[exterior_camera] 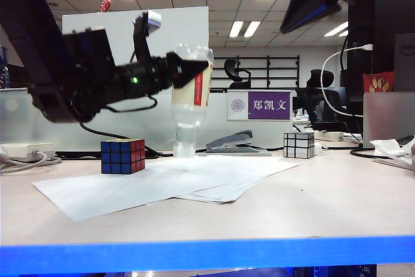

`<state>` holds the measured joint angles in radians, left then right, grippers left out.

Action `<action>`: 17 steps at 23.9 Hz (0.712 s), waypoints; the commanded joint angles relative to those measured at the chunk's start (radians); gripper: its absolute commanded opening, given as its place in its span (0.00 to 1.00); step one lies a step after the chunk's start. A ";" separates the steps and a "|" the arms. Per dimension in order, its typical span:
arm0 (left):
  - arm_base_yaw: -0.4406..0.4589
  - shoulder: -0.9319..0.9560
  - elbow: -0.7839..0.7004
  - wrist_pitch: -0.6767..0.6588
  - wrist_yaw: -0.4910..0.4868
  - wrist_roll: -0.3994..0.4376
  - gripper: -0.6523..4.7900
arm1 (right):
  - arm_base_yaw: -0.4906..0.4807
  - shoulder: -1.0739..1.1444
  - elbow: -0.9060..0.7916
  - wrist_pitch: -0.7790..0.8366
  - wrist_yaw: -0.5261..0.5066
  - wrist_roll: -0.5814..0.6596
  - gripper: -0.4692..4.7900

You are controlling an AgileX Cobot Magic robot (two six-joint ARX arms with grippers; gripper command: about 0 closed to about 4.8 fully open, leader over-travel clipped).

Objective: Flip the plastic bottle upside down.

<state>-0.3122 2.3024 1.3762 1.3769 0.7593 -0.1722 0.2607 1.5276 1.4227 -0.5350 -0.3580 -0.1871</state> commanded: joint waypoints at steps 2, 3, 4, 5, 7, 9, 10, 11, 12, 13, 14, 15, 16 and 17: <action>-0.002 0.064 0.036 0.062 0.004 -0.010 0.11 | 0.029 0.027 -0.049 0.047 -0.002 0.004 0.08; -0.002 0.072 0.043 0.062 0.005 -0.013 0.11 | 0.033 0.027 -0.059 0.056 0.000 0.004 0.08; -0.002 0.075 0.048 0.062 0.000 -0.018 0.11 | 0.033 0.027 -0.063 0.069 0.000 0.005 0.08; -0.002 0.076 0.051 0.066 0.001 -0.021 0.11 | 0.033 0.027 -0.063 0.084 0.000 0.005 0.08; -0.003 0.076 0.062 0.072 0.001 -0.035 0.11 | 0.033 0.027 -0.063 0.111 0.000 0.014 0.08; -0.008 0.077 0.076 0.071 0.005 -0.045 0.11 | 0.033 0.027 -0.063 0.128 -0.001 0.027 0.08; -0.010 0.077 0.079 0.069 0.005 -0.045 0.11 | 0.033 0.027 -0.063 0.132 0.000 0.031 0.08; -0.010 0.077 0.079 0.069 0.005 -0.044 0.11 | 0.033 0.027 -0.063 0.135 -0.001 0.031 0.08; -0.010 0.077 0.079 0.067 0.005 -0.045 0.11 | 0.033 0.027 -0.063 0.138 0.000 0.032 0.08; -0.010 0.077 0.079 0.054 0.005 -0.045 0.11 | 0.033 0.027 -0.063 0.140 -0.001 0.035 0.08; -0.011 0.077 0.079 0.028 0.005 -0.045 0.11 | 0.033 0.027 -0.063 0.142 0.000 0.038 0.08; -0.013 0.079 0.079 0.013 0.005 -0.045 0.11 | 0.033 0.027 -0.063 0.143 0.000 0.037 0.08; -0.015 0.082 0.079 -0.002 0.005 -0.043 0.11 | 0.033 0.027 -0.063 0.144 0.000 0.037 0.08; -0.021 0.085 0.079 0.000 0.005 -0.037 0.11 | 0.033 0.027 -0.063 0.144 -0.001 0.037 0.08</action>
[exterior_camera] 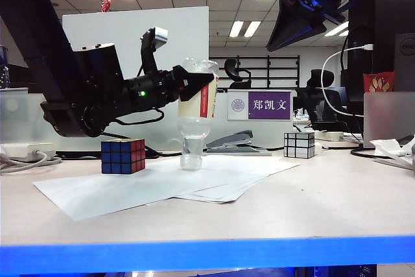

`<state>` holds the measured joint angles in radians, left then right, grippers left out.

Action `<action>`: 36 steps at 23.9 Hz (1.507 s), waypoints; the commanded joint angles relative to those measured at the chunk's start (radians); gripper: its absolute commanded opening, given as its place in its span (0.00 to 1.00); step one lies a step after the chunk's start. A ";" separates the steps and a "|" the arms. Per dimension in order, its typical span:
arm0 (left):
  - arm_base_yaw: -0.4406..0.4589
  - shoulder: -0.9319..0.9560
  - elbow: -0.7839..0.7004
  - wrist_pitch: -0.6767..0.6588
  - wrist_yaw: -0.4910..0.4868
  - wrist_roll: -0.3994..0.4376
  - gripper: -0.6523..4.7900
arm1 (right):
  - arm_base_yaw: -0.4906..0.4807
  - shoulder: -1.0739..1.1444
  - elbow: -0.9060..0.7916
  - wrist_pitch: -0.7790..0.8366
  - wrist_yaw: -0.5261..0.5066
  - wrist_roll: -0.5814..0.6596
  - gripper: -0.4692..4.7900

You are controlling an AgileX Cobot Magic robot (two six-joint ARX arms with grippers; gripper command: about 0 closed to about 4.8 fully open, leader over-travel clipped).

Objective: Flip the plastic bottle upside down.

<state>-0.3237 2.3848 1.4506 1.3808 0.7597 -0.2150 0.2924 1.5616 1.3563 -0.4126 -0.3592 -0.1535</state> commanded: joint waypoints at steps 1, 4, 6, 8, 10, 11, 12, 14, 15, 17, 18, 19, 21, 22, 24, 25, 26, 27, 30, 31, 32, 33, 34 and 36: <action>-0.013 0.004 0.004 -0.007 0.004 0.007 0.11 | 0.001 -0.007 0.004 0.021 0.000 0.004 0.08; -0.013 0.006 0.004 -0.026 0.000 0.021 0.11 | 0.001 -0.007 0.004 0.021 0.000 0.004 0.08; -0.013 0.006 0.004 -0.050 0.000 0.021 0.11 | 0.001 -0.007 0.004 0.021 -0.001 0.004 0.08; -0.013 0.006 0.004 -0.072 0.001 0.024 0.11 | 0.001 -0.007 0.004 0.021 -0.003 0.004 0.08; -0.013 0.005 0.004 -0.079 0.001 0.024 0.11 | 0.001 -0.007 0.004 0.021 -0.003 0.005 0.08; -0.013 0.005 0.004 -0.078 0.001 0.024 0.13 | 0.001 -0.007 0.004 0.021 -0.003 0.004 0.08; -0.013 0.005 0.004 -0.077 0.001 0.024 0.20 | 0.001 -0.007 0.004 0.021 -0.004 0.004 0.08; -0.013 0.005 0.004 -0.062 0.003 0.023 0.35 | 0.001 -0.007 0.004 0.021 -0.017 0.005 0.08; -0.013 0.005 0.005 -0.053 0.004 0.023 0.35 | 0.001 -0.007 0.004 0.021 -0.023 0.008 0.08; -0.013 0.004 0.004 -0.034 0.006 0.019 0.36 | 0.001 -0.007 0.004 0.021 -0.027 0.017 0.08; -0.013 0.003 0.004 -0.024 0.014 0.016 0.36 | 0.001 -0.007 0.004 0.021 -0.029 0.019 0.08; -0.013 0.003 0.005 -0.004 0.035 0.016 0.36 | 0.001 -0.008 0.004 0.021 -0.029 0.019 0.08; -0.013 0.003 0.004 0.035 0.059 0.016 0.37 | 0.001 -0.009 0.004 0.021 -0.029 0.019 0.08; -0.013 0.003 0.004 0.051 0.067 0.017 0.41 | 0.001 -0.010 0.004 0.021 -0.029 0.019 0.08; -0.013 0.003 0.004 0.058 0.071 0.017 0.47 | 0.001 -0.010 0.004 0.021 -0.037 0.019 0.08; -0.013 0.003 0.004 0.058 0.072 0.016 0.47 | 0.001 -0.010 0.004 0.021 -0.044 0.020 0.08; -0.013 0.003 0.004 0.058 0.076 0.016 0.49 | 0.001 -0.010 0.004 0.021 -0.044 0.021 0.08; -0.013 0.002 0.005 0.059 0.084 0.016 0.59 | 0.001 -0.010 0.004 0.021 -0.045 0.023 0.08; -0.013 0.002 0.005 0.061 0.090 0.016 0.69 | 0.002 -0.010 0.004 0.021 -0.045 0.023 0.08; -0.013 0.002 0.005 0.061 0.093 0.016 0.69 | 0.002 -0.010 0.004 0.021 -0.045 0.023 0.08; -0.013 0.002 0.005 0.063 0.095 0.015 0.69 | 0.002 -0.010 0.004 0.021 -0.045 0.023 0.08; -0.013 0.002 0.005 0.069 0.094 0.000 0.69 | 0.002 -0.010 0.004 0.023 -0.045 0.023 0.08; -0.013 0.001 0.005 0.069 0.095 -0.002 0.70 | 0.002 -0.010 0.004 0.024 -0.045 0.023 0.08; -0.013 -0.004 0.005 0.069 0.094 -0.003 0.72 | 0.002 -0.010 0.004 0.026 -0.045 0.023 0.08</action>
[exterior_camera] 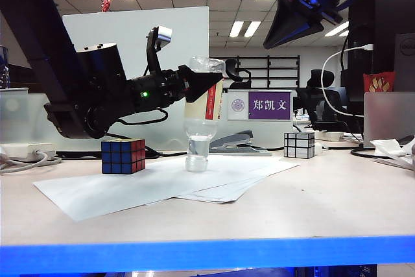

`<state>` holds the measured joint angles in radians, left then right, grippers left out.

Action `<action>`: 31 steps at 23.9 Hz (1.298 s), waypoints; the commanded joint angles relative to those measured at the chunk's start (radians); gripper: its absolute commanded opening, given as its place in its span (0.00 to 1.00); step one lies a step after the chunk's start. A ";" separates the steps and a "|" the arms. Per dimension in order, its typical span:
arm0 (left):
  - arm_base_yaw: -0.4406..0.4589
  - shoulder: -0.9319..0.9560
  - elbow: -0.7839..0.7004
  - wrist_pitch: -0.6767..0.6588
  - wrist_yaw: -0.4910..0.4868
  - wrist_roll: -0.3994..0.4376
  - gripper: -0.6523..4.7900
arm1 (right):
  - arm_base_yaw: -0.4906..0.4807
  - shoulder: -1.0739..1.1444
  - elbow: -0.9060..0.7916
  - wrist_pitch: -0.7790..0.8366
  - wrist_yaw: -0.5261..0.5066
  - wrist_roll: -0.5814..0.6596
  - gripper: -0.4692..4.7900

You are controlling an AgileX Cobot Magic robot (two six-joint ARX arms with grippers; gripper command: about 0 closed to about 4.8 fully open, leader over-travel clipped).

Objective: Flip the plastic bottle upside down.

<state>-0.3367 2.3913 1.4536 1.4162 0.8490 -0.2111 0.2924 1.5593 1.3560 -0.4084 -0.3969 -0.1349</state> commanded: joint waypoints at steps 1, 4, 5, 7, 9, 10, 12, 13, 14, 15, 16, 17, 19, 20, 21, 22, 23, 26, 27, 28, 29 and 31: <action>0.000 -0.016 0.002 0.034 0.005 -0.006 0.76 | 0.002 -0.008 0.004 0.021 -0.008 0.005 0.08; 0.000 -0.034 0.002 0.034 0.005 -0.009 0.76 | 0.002 -0.008 0.004 0.021 -0.013 0.005 0.08; 0.000 -0.042 0.002 0.034 0.005 -0.010 0.76 | 0.002 -0.008 0.004 0.021 -0.022 0.005 0.08; 0.000 -0.055 0.002 0.033 0.008 -0.014 0.77 | 0.002 -0.009 0.004 0.021 -0.027 0.005 0.08; 0.000 -0.064 0.002 0.034 0.010 -0.014 0.76 | 0.002 -0.013 0.004 0.020 -0.028 0.005 0.08; 0.000 -0.066 0.002 0.033 0.011 -0.018 0.76 | 0.002 -0.016 0.005 0.021 -0.028 0.005 0.08; 0.000 -0.067 0.002 0.033 0.010 -0.032 0.76 | 0.002 -0.023 0.005 0.021 -0.028 0.005 0.08; 0.001 -0.066 0.001 0.031 0.012 -0.032 0.76 | 0.002 -0.026 0.005 0.021 -0.028 0.005 0.08; 0.001 -0.066 0.001 0.029 0.013 -0.034 0.76 | 0.002 -0.028 0.005 0.021 -0.028 0.005 0.08; 0.001 -0.066 0.001 0.030 0.012 -0.041 0.77 | 0.002 -0.028 0.005 0.021 -0.028 0.005 0.08; 0.001 -0.066 0.001 0.030 0.012 -0.046 0.77 | 0.002 -0.028 0.005 0.020 -0.028 0.005 0.08; 0.001 -0.066 0.001 0.029 0.013 -0.052 0.79 | 0.002 -0.028 0.005 0.020 -0.028 0.005 0.08; 0.001 -0.066 0.001 0.000 0.012 -0.051 0.81 | 0.002 -0.028 0.005 0.020 -0.028 0.005 0.08; 0.001 -0.066 0.001 -0.010 0.013 -0.051 0.81 | 0.002 -0.028 0.005 0.020 -0.028 0.005 0.08; 0.001 -0.066 0.001 -0.029 0.013 -0.051 0.81 | 0.002 -0.028 0.005 0.020 -0.028 0.005 0.08; 0.001 -0.066 0.001 -0.044 0.013 -0.051 0.81 | 0.002 -0.028 0.005 0.020 -0.028 0.005 0.08; 0.001 -0.066 0.001 -0.056 0.012 -0.050 0.81 | 0.002 -0.028 0.005 0.020 -0.028 0.005 0.08; 0.001 -0.066 0.001 -0.060 0.011 -0.050 0.85 | 0.002 -0.028 0.005 0.020 -0.028 0.005 0.08; 0.001 -0.066 0.001 -0.045 0.010 -0.051 0.88 | 0.002 -0.028 0.005 0.020 -0.028 0.005 0.08; 0.001 -0.066 0.001 -0.033 0.011 -0.051 0.88 | 0.002 -0.028 0.005 0.020 -0.028 0.005 0.08; 0.001 -0.066 0.001 -0.012 0.009 -0.051 0.88 | 0.002 -0.028 0.005 0.020 -0.028 0.005 0.08; 0.001 -0.066 0.001 0.024 0.003 -0.051 0.88 | 0.002 -0.028 0.005 0.020 -0.029 0.005 0.08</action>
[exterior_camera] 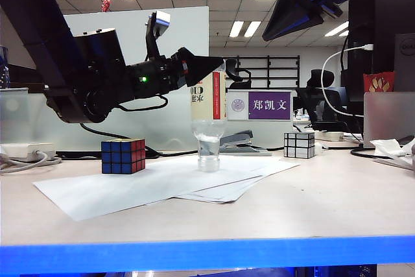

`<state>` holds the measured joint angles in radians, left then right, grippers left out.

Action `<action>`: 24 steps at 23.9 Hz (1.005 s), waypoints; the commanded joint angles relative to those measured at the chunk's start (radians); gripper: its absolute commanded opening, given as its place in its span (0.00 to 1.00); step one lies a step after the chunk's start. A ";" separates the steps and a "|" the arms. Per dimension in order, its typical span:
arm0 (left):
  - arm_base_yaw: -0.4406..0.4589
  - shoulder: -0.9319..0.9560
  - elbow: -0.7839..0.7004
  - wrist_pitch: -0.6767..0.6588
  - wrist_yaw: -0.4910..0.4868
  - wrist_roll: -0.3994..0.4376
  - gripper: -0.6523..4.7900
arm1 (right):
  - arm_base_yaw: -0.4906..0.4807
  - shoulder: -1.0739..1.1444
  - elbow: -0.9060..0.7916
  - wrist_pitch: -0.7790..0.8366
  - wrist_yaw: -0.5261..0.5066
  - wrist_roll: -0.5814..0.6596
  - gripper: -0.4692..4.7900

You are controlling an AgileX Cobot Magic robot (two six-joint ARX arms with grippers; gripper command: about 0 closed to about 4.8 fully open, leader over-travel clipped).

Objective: Flip the plastic bottle upside down.

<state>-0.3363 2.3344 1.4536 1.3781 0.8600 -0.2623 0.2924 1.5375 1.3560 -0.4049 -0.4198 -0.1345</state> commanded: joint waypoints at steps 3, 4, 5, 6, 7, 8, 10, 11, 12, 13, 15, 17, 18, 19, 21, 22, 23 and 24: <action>0.001 -0.010 0.008 0.061 -0.010 0.000 1.00 | 0.002 -0.006 0.005 0.017 -0.006 0.004 0.08; 0.001 -0.010 0.011 0.061 -0.011 0.000 1.00 | 0.002 -0.006 0.005 0.016 -0.007 0.004 0.08; 0.001 -0.011 0.012 0.062 -0.022 0.000 1.00 | 0.002 -0.006 0.005 0.016 -0.010 0.004 0.08; 0.001 -0.017 0.011 0.063 -0.031 0.000 1.00 | 0.002 -0.006 0.005 0.017 -0.010 0.005 0.08; 0.001 -0.023 0.012 0.068 -0.035 0.000 1.00 | 0.002 -0.007 0.005 0.017 -0.010 0.005 0.08; 0.001 -0.037 0.013 0.068 -0.037 0.000 1.00 | 0.002 -0.009 0.005 0.016 -0.009 0.005 0.08; 0.001 -0.068 0.014 0.068 -0.037 0.000 1.00 | 0.002 -0.012 0.005 0.021 -0.009 0.005 0.08; 0.001 -0.077 0.016 0.068 -0.037 0.000 1.00 | 0.002 -0.014 0.005 0.022 -0.009 0.005 0.08; 0.001 -0.102 0.018 0.068 -0.037 0.000 1.00 | 0.002 -0.017 0.005 0.025 -0.009 0.005 0.08; 0.001 -0.113 0.018 0.068 -0.037 0.000 1.00 | 0.002 -0.019 0.005 0.026 -0.009 0.005 0.08; 0.001 -0.151 0.017 0.068 -0.036 -0.005 1.00 | 0.002 -0.025 0.011 0.031 -0.010 0.012 0.08; 0.003 -0.193 0.016 0.068 -0.016 -0.061 0.76 | 0.002 -0.043 0.012 0.050 -0.026 0.034 0.08; 0.003 -0.226 0.016 0.068 0.011 -0.104 0.33 | 0.001 -0.063 0.018 0.061 -0.049 0.037 0.08; 0.005 -0.247 0.016 0.068 0.032 -0.131 0.13 | 0.001 -0.073 0.020 0.068 -0.061 0.037 0.08; 0.011 -0.309 0.016 0.068 0.066 -0.239 0.11 | 0.001 -0.120 0.039 0.080 -0.079 0.037 0.08; 0.016 -0.359 0.015 0.067 0.077 -0.332 0.11 | 0.001 -0.160 0.053 0.087 -0.077 0.037 0.08; 0.021 -0.383 0.015 0.068 0.086 -0.364 0.11 | 0.001 -0.182 0.058 0.090 -0.079 0.038 0.08; 0.027 -0.447 0.014 0.067 0.113 -0.440 0.11 | 0.001 -0.240 0.068 0.093 -0.080 0.041 0.08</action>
<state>-0.3141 1.9373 1.4670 1.4181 0.9447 -0.6106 0.2920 1.3350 1.4132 -0.3328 -0.4923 -0.0986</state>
